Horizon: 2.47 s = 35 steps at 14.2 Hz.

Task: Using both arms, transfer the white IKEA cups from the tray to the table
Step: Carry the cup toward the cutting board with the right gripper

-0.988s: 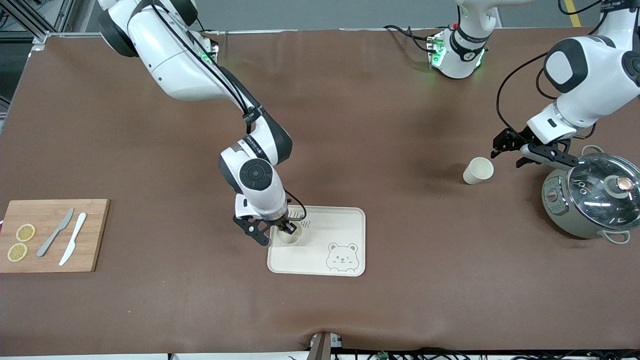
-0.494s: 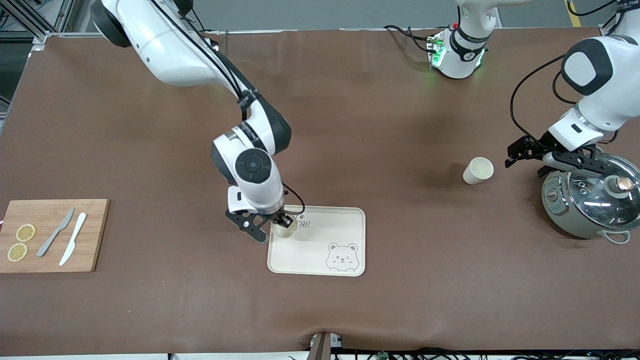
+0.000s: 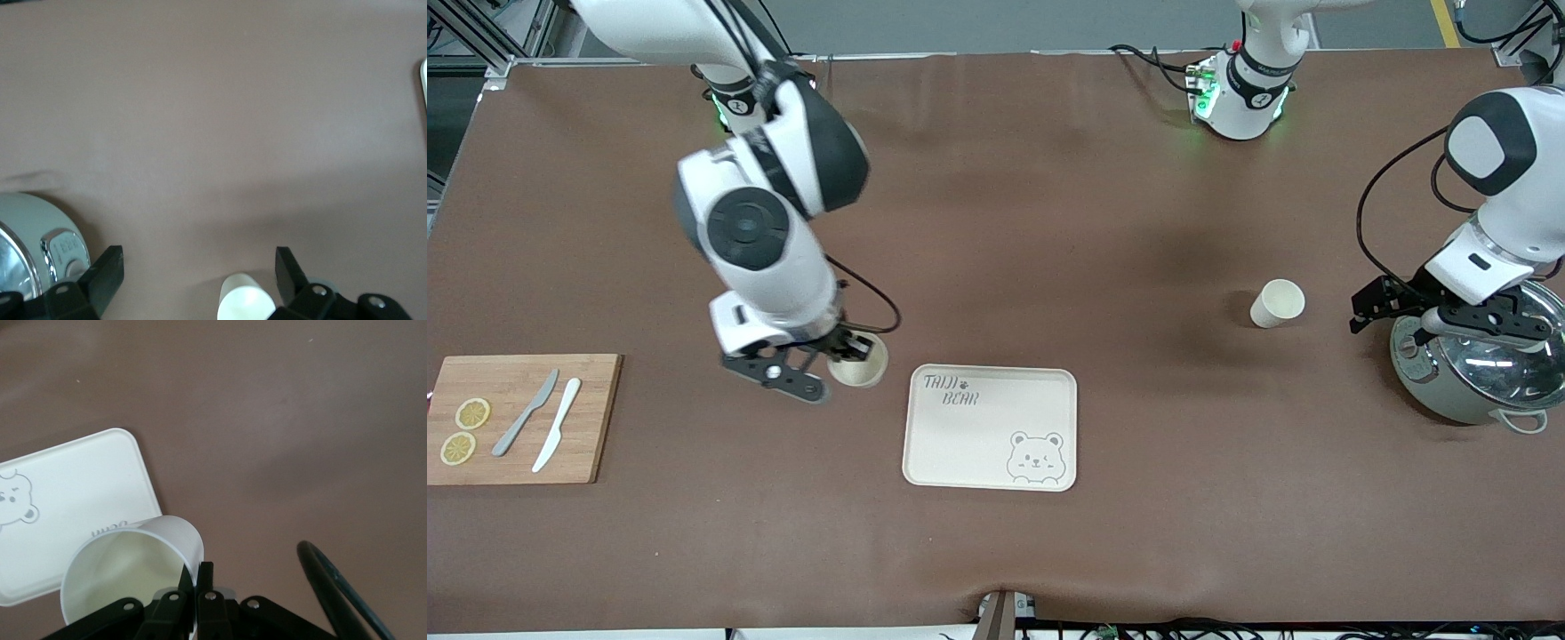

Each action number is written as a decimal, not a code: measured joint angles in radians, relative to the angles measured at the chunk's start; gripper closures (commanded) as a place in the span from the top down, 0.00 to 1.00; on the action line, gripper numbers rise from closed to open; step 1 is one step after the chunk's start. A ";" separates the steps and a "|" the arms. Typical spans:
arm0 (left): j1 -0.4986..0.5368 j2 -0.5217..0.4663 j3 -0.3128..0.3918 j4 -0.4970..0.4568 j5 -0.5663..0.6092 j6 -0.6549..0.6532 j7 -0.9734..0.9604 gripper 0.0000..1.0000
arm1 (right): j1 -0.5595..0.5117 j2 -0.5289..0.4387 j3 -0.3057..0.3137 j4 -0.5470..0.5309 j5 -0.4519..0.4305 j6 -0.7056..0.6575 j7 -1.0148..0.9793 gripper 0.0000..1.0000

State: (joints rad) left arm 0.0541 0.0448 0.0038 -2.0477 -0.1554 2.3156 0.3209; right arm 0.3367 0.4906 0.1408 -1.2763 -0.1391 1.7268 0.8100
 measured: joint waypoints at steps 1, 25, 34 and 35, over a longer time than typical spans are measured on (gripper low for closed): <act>-0.004 0.013 -0.001 0.023 0.000 -0.002 -0.012 1.00 | -0.029 -0.031 -0.001 -0.032 0.002 -0.004 -0.055 0.00; -0.123 0.021 -0.029 0.579 0.092 -0.713 -0.356 1.00 | -0.526 -0.341 -0.003 -0.833 0.160 0.626 -0.940 0.00; -0.159 0.012 -0.075 0.578 0.233 -0.869 -0.356 1.00 | -0.526 -0.170 -0.004 -0.858 0.160 0.887 -0.940 0.00; -0.157 0.012 -0.075 0.576 0.233 -0.874 -0.352 1.00 | -0.526 -0.158 -0.004 -0.858 0.160 0.909 -0.940 0.00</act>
State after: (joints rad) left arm -0.1029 0.0570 -0.0712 -1.4721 0.0776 1.4415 -0.0314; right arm -0.1898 0.3330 0.1366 -2.1343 0.0210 2.6360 -0.1300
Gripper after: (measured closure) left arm 0.000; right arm 0.965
